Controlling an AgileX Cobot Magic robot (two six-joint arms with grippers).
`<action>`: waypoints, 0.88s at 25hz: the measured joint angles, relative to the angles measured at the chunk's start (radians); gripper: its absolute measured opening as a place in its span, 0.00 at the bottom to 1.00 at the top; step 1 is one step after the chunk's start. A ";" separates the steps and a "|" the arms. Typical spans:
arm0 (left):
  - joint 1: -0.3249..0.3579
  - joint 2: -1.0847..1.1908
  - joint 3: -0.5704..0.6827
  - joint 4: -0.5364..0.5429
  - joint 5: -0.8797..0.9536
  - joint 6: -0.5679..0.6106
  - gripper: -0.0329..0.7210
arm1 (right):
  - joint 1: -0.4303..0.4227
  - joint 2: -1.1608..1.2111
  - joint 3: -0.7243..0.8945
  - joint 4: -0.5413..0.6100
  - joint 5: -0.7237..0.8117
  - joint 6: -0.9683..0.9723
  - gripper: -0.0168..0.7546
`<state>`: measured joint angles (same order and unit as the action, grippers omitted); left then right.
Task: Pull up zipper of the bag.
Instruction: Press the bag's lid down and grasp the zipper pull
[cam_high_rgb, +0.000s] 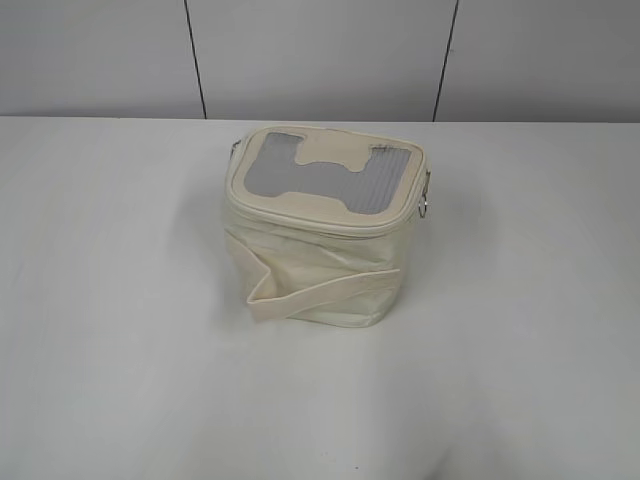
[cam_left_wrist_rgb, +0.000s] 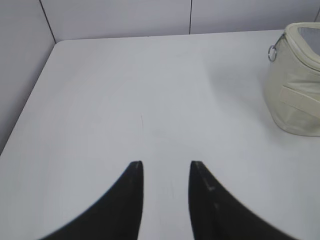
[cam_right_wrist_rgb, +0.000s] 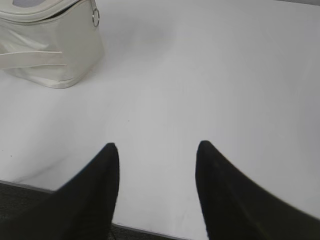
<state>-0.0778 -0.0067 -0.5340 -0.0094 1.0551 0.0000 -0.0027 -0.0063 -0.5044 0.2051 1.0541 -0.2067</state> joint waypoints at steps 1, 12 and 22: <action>0.000 0.000 0.000 0.000 0.000 0.000 0.36 | 0.000 0.000 0.000 0.000 0.000 0.000 0.54; 0.000 0.000 0.000 0.000 0.000 0.000 0.36 | 0.000 0.000 0.000 0.000 0.000 0.000 0.54; 0.000 0.000 0.000 0.000 0.000 0.000 0.36 | 0.000 0.000 0.000 0.019 0.000 0.000 0.54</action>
<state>-0.0778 -0.0067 -0.5340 -0.0094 1.0551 0.0000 -0.0027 -0.0063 -0.5044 0.2243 1.0541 -0.2067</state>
